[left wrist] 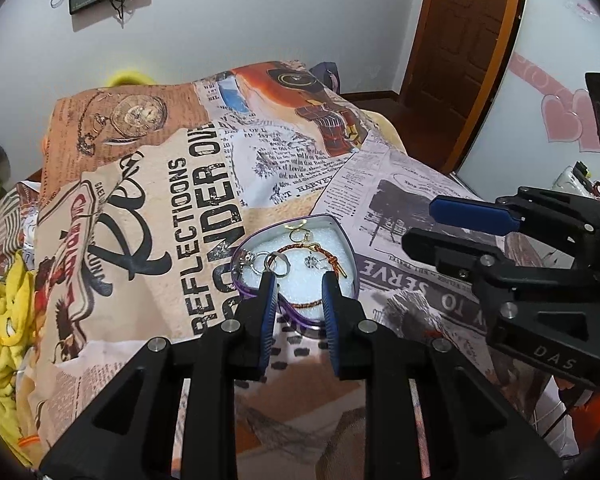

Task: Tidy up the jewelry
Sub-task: 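Move the right gripper to the blue beaded bracelet and grasp it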

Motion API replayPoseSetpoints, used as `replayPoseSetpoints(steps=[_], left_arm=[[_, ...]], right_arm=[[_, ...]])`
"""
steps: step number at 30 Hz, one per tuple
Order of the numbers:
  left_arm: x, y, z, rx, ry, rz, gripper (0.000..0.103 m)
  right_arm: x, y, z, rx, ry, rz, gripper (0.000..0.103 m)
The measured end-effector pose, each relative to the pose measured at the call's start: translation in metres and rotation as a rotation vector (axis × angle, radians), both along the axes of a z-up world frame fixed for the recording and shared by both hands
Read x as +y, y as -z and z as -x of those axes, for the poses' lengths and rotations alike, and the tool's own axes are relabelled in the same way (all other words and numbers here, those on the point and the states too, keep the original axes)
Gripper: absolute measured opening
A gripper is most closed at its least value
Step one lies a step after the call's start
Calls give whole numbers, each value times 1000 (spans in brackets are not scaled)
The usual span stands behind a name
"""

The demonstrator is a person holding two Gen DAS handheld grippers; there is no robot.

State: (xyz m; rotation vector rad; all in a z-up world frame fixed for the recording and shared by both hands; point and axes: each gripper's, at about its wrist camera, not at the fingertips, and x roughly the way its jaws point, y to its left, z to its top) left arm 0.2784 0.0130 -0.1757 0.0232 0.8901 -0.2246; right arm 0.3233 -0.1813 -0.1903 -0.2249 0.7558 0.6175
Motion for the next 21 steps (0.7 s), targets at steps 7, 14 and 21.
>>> replayPoseSetpoints(steps=[7,14,21], left_arm=[[1,-15,24,-27,-10,-7,31],[1,-23,46,-34,-17,-11,35],[-4,-15,65,-10,-14,-33,37]], right_arm=[[-9,-12,17,-23,9,-11,31],[-19,-18,34,-32,26,-17,31],[-33,-8,45,-8,56,-12,31]])
